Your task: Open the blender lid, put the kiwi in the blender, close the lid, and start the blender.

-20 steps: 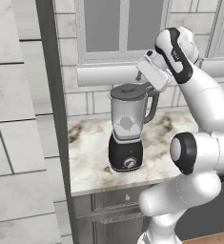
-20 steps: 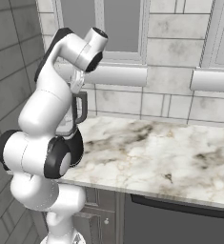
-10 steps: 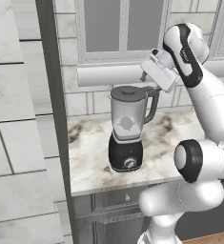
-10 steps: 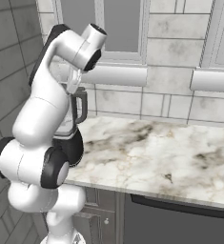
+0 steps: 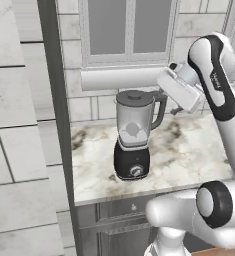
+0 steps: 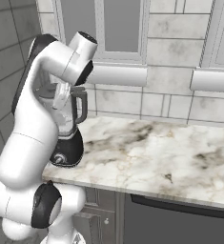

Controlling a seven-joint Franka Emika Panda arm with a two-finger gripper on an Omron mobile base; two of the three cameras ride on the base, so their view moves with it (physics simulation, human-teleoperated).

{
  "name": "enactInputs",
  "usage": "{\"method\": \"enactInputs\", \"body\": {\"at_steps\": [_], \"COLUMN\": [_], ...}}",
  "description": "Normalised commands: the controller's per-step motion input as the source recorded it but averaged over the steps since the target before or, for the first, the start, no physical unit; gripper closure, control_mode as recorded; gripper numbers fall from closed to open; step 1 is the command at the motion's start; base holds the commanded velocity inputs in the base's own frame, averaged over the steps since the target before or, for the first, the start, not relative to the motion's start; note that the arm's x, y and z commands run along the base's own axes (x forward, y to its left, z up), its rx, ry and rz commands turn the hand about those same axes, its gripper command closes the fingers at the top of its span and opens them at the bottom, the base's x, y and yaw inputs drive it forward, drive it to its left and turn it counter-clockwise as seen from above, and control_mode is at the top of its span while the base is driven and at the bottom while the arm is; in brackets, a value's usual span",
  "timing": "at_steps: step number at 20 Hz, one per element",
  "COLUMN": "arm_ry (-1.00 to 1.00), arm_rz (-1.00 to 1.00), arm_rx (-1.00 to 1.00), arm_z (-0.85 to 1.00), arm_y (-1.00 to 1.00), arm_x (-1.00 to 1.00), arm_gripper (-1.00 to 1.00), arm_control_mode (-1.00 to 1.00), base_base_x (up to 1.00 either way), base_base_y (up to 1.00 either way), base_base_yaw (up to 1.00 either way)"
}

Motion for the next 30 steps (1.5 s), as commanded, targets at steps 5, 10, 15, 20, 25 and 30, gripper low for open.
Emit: {"method": "enactInputs", "body": {"at_steps": [5, 10, 15, 20, 25, 30], "arm_ry": [0.03, 0.04, 0.04, 0.06, 0.02, -0.06], "arm_rz": [-0.12, -0.15, -0.15, -0.13, -0.11, -0.07], "arm_rx": [-0.19, -0.32, -0.31, -0.27, -0.24, -0.22], "arm_z": [-0.94, -0.90, -0.69, -0.54, -0.47, -0.05], "arm_y": [0.40, 0.42, 0.16, 0.06, 0.09, 0.09], "arm_x": [-0.58, -0.33, -0.25, -0.15, 0.00, 0.00], "arm_gripper": [-1.00, -1.00, -1.00, -1.00, -1.00, -1.00], "arm_control_mode": [-1.00, -1.00, -1.00, -1.00, -1.00, -1.00], "base_base_x": [0.00, 0.00, 0.00, 0.00, 0.00, 0.00], "base_base_y": [0.00, 0.00, 0.00, 0.00, 0.00, 0.00], "base_base_yaw": [0.00, 0.00, 0.00, 0.00, 0.00, 0.00]}}
